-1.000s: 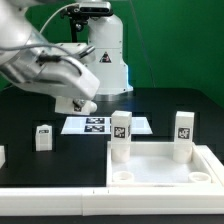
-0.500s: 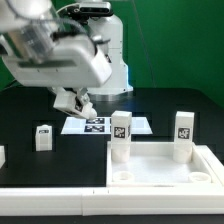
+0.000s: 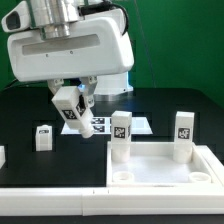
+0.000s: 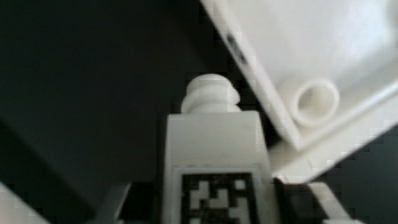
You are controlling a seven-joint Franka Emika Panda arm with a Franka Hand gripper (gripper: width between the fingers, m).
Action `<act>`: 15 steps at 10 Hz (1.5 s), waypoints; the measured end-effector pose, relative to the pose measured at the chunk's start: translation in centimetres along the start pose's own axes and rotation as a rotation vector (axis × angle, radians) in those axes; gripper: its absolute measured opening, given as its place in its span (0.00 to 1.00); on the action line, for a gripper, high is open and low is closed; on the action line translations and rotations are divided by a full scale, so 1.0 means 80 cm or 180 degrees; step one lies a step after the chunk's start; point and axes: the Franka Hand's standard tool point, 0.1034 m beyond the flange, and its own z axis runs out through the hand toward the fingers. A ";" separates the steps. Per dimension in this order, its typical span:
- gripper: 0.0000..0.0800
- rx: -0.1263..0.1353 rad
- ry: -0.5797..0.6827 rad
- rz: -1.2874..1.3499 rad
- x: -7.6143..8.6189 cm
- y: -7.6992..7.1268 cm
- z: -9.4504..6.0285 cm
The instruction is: Assemble square table
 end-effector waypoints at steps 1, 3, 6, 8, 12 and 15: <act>0.35 -0.0014 0.0217 -0.0038 -0.001 -0.006 0.001; 0.35 -0.0002 0.0623 -0.0264 -0.003 -0.076 -0.010; 0.35 0.0143 0.1048 -0.0568 -0.043 -0.159 -0.001; 0.35 0.0110 0.1022 -0.0541 -0.041 -0.151 0.002; 0.35 -0.0011 0.1074 -0.1309 -0.076 -0.191 0.029; 0.35 -0.0047 0.1050 -0.1389 -0.078 -0.190 0.037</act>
Offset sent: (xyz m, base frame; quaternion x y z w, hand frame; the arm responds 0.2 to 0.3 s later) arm 0.0360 0.0650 0.0247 -0.0328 0.1970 -0.0853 0.9761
